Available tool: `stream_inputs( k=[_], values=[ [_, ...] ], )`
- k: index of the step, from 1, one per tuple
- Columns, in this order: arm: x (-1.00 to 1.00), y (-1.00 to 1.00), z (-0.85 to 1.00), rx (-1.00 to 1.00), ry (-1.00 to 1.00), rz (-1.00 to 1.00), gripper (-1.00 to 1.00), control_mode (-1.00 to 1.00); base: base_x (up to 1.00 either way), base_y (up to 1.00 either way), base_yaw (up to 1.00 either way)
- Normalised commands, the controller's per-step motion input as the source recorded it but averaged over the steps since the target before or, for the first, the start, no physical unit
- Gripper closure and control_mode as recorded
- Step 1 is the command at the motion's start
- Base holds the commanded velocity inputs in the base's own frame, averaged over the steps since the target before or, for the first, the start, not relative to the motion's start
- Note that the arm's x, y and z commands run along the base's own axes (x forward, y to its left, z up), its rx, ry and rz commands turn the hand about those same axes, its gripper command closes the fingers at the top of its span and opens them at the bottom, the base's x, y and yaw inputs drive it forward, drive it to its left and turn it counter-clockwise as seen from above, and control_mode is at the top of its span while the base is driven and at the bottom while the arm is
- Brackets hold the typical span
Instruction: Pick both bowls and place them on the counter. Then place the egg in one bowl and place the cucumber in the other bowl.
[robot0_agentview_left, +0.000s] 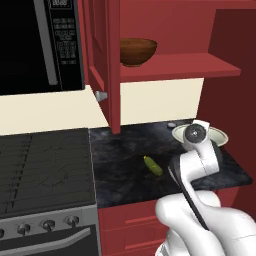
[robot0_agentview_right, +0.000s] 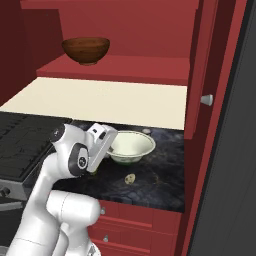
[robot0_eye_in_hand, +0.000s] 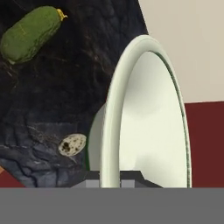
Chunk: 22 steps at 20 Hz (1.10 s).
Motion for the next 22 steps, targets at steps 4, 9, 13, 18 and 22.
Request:
stream_inputs(
  k=[4,9,13,18,22],
  values=[
    [0.38,-0.02,-0.25,0.00,0.00,0.00,1.00,-1.00,0.00,0.00,0.00],
    [0.40,-0.04,-0.25,0.00,0.00,0.00,1.00,-1.00,0.00,0.00,0.00],
    [0.31,-0.05,-0.27,0.00,0.00,-0.03,1.00,-1.00,0.00,0.00,0.00],
    [0.18,-0.04,-0.34,0.00,0.00,-0.07,1.00,-1.00,0.00,0.00,0.00],
    [0.25,-0.03,-0.31,0.00,0.00,-0.09,1.00,-1.00,0.00,0.00,0.00]
  ],
)
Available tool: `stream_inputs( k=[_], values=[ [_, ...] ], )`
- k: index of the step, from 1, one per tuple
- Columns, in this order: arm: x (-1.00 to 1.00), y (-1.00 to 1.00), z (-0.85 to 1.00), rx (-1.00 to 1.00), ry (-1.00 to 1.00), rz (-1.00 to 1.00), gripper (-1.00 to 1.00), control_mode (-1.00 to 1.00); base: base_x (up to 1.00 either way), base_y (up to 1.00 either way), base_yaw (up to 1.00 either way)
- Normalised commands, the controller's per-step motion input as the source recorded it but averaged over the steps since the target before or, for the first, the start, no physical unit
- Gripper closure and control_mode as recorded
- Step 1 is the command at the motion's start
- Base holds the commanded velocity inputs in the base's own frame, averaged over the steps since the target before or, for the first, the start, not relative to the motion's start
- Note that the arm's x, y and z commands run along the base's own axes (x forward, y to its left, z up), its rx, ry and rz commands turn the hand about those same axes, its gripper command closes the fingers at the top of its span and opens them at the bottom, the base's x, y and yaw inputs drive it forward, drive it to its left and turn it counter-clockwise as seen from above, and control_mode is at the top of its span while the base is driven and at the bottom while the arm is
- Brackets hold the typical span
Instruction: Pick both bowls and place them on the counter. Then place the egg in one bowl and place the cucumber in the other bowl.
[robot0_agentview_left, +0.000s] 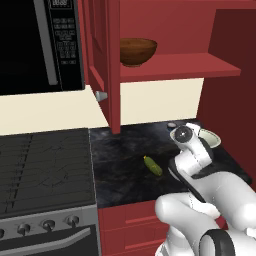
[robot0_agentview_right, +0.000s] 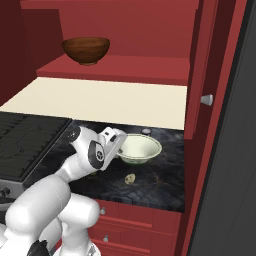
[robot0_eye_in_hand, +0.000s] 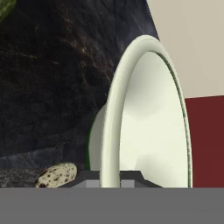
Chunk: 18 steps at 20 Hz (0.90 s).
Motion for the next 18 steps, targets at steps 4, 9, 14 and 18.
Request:
stream_inputs(
  k=[4,9,14,18],
  values=[
    [0.29,-0.02,-0.29,0.00,0.00,-0.11,1.00,-1.00,0.00,0.00,0.00],
    [0.29,-0.01,-0.28,0.00,0.00,-0.10,1.00,-1.00,0.00,0.00,0.00],
    [0.22,0.00,-0.23,0.00,0.00,-0.09,1.00,-1.00,0.00,0.00,0.00],
    [0.14,-0.02,-0.15,0.00,0.04,-0.08,1.00,-1.00,0.00,0.00,0.00]
  ],
)
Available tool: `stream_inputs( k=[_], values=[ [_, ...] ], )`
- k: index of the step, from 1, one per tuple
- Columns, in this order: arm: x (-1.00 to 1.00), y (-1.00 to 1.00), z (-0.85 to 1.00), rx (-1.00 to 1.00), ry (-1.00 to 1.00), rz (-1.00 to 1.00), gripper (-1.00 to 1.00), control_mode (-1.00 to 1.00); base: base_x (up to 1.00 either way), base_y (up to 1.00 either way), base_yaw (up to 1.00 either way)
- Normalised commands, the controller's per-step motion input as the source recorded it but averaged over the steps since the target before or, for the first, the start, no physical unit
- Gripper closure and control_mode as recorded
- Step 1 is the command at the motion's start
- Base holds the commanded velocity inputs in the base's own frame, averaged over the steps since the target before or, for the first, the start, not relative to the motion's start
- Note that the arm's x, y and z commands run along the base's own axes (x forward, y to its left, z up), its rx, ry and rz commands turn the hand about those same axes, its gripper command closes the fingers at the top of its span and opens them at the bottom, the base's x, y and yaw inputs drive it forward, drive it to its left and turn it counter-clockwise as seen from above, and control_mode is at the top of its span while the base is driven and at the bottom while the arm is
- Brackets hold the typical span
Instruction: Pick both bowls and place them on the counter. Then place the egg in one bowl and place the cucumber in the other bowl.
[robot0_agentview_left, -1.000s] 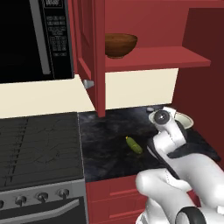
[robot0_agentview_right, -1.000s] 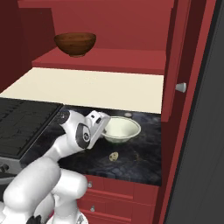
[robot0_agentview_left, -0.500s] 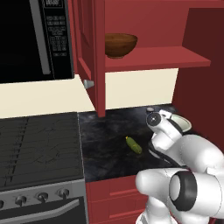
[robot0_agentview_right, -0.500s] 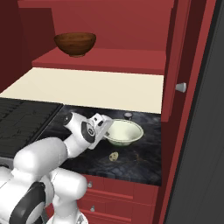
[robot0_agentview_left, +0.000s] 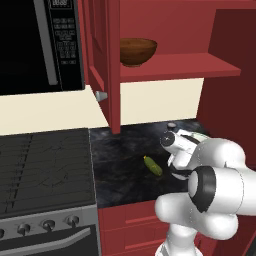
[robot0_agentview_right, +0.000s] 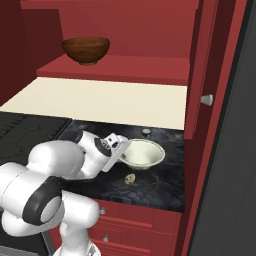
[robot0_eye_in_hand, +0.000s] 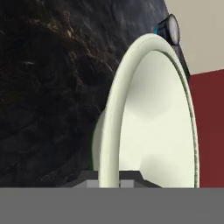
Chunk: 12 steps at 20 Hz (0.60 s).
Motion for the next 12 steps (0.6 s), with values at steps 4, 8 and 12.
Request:
stream_inputs(
  k=[4,8,12],
  values=[
    [0.18,0.00,-0.18,0.00,0.04,0.00,1.00,-1.00,0.00,0.00,0.00],
    [0.21,0.00,-0.09,0.01,0.00,0.00,1.00,-1.00,0.00,0.00,0.00],
    [0.14,0.00,0.00,0.00,0.03,0.00,-1.00,-1.00,0.00,0.00,0.00]
  ],
)
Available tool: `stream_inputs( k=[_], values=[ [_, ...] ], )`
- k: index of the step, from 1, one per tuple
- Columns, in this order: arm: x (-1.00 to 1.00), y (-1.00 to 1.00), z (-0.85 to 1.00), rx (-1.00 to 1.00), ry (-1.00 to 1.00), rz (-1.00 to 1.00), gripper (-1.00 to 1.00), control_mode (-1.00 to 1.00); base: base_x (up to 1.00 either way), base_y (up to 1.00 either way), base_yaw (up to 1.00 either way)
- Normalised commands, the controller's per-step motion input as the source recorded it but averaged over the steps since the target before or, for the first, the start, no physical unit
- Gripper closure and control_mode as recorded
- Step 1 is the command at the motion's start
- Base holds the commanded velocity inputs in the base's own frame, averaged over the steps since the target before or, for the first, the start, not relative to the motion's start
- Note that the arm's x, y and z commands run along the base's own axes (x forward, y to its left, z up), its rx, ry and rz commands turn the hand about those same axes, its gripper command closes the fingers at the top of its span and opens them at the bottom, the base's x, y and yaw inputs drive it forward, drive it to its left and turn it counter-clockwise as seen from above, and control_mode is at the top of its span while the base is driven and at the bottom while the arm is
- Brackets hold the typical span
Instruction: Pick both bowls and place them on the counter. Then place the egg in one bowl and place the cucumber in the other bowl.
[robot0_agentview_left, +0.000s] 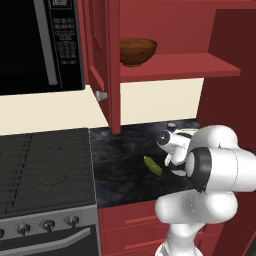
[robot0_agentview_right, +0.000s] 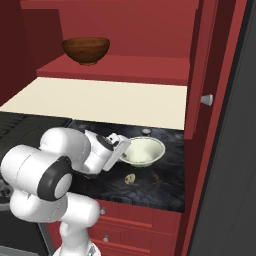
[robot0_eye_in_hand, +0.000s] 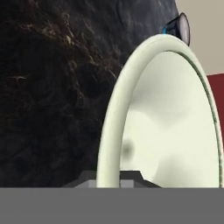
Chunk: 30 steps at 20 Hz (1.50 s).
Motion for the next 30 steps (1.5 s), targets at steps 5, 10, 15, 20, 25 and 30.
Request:
stream_inputs(
  k=[5,10,15,20,25,30],
  values=[
    [0.02,0.00,0.05,0.02,0.00,0.00,-1.00,-1.00,0.00,0.00,0.00],
    [-0.19,0.00,0.41,0.04,-0.03,0.00,-1.00,-1.00,0.00,0.00,0.00],
    [-0.25,-0.01,0.80,0.13,-0.02,-0.01,-1.00,-1.00,0.00,0.00,0.00],
    [-0.24,-0.04,0.84,0.20,0.00,-0.03,-1.00,-1.00,0.00,0.00,0.00],
    [-0.37,0.00,0.76,0.24,-0.01,-0.08,-1.00,-1.00,0.00,0.00,0.00],
    [-0.44,0.01,0.83,0.27,0.00,-0.12,-1.00,-1.00,0.00,0.00,0.00]
  ],
)
